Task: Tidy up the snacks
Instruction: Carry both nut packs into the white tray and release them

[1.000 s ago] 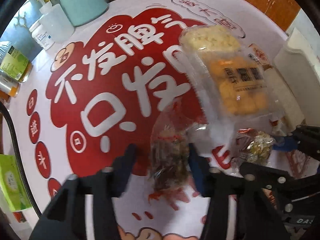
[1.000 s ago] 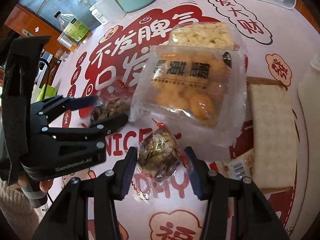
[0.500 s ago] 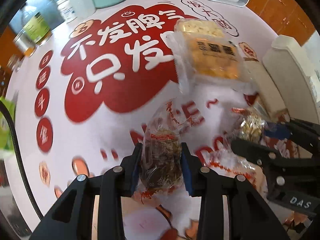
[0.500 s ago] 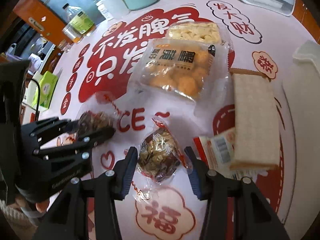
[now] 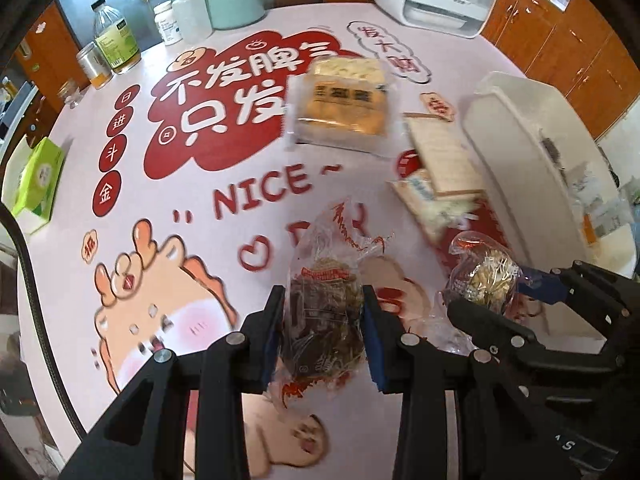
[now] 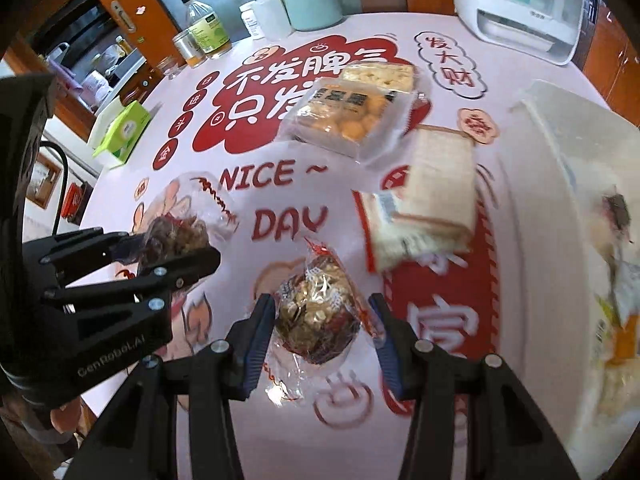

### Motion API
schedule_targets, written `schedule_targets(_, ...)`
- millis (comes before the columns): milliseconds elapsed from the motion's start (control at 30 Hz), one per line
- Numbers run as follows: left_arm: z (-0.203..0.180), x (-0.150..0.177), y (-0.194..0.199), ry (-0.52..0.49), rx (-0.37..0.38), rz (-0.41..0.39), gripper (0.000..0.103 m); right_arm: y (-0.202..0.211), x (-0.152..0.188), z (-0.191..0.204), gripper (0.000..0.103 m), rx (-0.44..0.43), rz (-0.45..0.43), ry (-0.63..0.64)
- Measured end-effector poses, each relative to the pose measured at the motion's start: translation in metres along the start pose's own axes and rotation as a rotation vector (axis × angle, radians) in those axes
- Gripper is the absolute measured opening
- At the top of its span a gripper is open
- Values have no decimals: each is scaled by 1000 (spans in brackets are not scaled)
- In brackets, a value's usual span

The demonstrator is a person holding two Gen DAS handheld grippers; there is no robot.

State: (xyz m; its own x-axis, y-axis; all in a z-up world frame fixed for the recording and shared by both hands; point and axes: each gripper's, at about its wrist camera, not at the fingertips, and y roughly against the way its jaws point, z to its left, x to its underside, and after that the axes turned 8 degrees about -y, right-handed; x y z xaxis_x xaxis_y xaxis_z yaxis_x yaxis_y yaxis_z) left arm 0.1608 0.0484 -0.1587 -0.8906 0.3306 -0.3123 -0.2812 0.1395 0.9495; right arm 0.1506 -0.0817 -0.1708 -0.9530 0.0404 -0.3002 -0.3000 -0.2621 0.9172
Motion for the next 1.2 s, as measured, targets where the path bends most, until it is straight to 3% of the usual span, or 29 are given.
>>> schedule_targets(567, -147, -29, 62, -62, 4, -129, 35, 115, 37, -101, 48, 53, -155, -14)
schedule_targets(933, -234, -61, 64, -100, 22, -166, 35, 147, 35, -180, 49, 96, -211, -97)
schedule_targets(1200, -264, -84, 65, -98, 10, -202, 35, 169, 20, -224, 49, 149, -279, -130)
